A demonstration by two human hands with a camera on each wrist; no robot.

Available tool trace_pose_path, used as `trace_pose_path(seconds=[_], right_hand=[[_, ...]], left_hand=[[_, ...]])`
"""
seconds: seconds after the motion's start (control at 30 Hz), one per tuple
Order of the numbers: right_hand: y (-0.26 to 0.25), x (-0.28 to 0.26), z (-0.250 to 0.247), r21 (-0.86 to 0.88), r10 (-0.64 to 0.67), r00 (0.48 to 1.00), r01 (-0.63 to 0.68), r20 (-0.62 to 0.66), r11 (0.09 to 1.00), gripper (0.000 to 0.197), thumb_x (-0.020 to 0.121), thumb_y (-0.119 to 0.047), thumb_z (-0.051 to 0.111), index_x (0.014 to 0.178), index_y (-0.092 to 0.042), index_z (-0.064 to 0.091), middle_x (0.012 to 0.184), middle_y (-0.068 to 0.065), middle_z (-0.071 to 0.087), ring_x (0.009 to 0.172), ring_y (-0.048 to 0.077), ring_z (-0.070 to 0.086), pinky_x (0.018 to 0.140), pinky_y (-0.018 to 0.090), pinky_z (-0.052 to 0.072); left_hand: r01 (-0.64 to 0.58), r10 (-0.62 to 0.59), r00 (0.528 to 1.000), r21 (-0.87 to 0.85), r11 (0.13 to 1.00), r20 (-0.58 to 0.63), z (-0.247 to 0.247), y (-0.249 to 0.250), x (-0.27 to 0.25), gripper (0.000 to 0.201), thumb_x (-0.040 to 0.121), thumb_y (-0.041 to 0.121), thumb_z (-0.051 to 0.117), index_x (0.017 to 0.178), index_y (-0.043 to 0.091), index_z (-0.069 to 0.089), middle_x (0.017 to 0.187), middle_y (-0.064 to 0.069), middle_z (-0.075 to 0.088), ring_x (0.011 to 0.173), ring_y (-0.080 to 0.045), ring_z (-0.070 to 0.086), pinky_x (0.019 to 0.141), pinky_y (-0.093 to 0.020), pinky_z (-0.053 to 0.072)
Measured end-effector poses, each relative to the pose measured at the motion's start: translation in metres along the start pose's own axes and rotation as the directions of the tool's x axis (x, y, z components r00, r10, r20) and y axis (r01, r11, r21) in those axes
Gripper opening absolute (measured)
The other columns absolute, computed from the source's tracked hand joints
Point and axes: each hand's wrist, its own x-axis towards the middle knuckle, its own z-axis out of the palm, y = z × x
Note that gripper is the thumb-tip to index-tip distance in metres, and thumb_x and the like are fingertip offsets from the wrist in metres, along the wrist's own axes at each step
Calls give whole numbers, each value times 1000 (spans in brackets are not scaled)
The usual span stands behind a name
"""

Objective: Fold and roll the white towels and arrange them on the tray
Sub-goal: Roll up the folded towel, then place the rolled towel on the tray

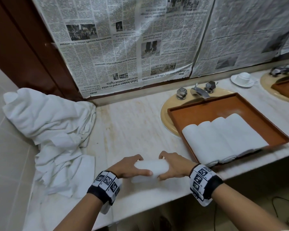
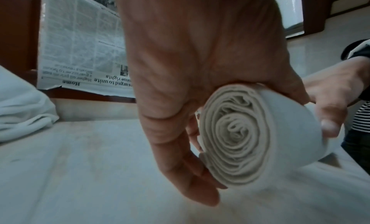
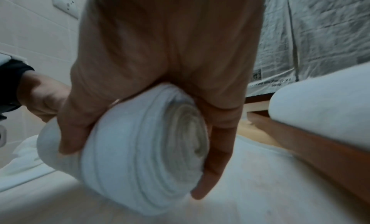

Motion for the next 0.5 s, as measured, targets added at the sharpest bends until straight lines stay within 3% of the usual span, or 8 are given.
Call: trace_pose_path(seconds=[0.1, 0.23, 0.4, 0.5], right_hand=[[3, -20, -11, 80, -36, 996, 43, -82, 996, 74, 64, -66, 78, 123, -33, 50, 115, -9, 59, 103, 12, 57, 88, 32, 53], [8, -49, -26, 145, -53, 974, 87, -222, 986, 68, 66, -67, 77, 123, -34, 59, 111, -17, 62, 102, 1, 57, 89, 26, 50], [21, -86, -53, 166, -17, 930, 84, -368, 983, 63, 71, -65, 76, 124, -33, 62, 114, -12, 65, 105, 3, 56, 92, 23, 46], [46, -106, -63, 222, 16, 903, 89, -429, 971, 63, 71, -68, 74, 125, -37, 62, 114, -18, 65, 106, -1, 57, 90, 22, 46]], left_hand=[[-87, 87, 996, -16, 996, -5, -13, 10, -6, 61, 67, 72, 75, 117, 41, 58, 114, 13, 63, 99, -4, 60, 79, -23, 52], [-201, 201, 980, -13, 980, -11, -33, 34, -8, 59, 68, 71, 75, 119, 44, 62, 114, 19, 65, 102, -1, 62, 83, -24, 55], [-330, 332, 943, 88, 940, -11, -50, 86, 6, 55, 68, 72, 74, 116, 47, 62, 115, 21, 65, 103, 0, 60, 83, -21, 51], [-376, 377, 926, 74, 923, 5, -49, 124, 18, 54, 67, 70, 78, 114, 47, 64, 113, 22, 66, 102, 3, 60, 83, -22, 54]])
